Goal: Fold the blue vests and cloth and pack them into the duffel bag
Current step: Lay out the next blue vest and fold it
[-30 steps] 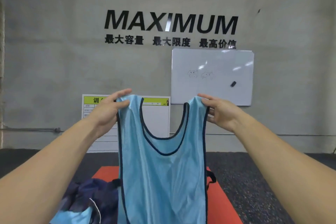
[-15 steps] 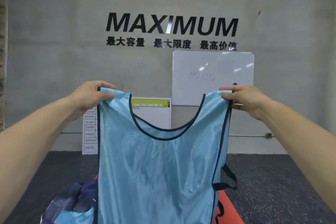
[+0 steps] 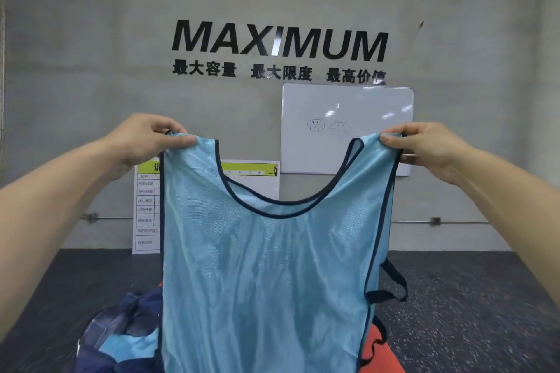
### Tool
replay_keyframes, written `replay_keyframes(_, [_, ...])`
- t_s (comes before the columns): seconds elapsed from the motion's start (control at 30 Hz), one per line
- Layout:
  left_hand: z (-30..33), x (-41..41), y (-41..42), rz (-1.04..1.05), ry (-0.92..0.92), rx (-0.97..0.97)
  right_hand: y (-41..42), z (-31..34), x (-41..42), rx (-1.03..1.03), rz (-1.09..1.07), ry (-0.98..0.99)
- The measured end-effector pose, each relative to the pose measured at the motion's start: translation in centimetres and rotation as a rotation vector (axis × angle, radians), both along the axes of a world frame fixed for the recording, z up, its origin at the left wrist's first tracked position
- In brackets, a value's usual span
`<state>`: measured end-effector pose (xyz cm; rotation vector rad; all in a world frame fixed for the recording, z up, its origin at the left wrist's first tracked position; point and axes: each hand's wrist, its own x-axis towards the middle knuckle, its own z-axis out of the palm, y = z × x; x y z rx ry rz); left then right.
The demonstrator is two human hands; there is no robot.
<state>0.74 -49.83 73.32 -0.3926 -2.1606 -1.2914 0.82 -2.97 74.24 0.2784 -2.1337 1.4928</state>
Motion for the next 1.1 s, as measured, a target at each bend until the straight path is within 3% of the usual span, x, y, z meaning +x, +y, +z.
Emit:
replay_keyframes(0.3, [0.5,3.0,1.8,-0.048,0.040,-0.141,-0.2,0.9,2.8,0.244,-0.081,0.167])
replay_keyframes(0.53, [-0.8,2.9,2.9,-0.110,0.020,-0.216,-0.2,-0.7,2.0,0.387,-0.121,0.175])
replay_keyframes(0.77, [-3.5,-0.3,2.3,-0.071,-0.083,-0.396,-0.6,-3.3,-0.5,0.559,-0.198,0.030])
replay_keyframes(1.1, [-11.7,-7.9,3.1,-0.084,-0.348,-0.454,-2.0,-11.5,-8.0,0.960,-0.126,-0.100])
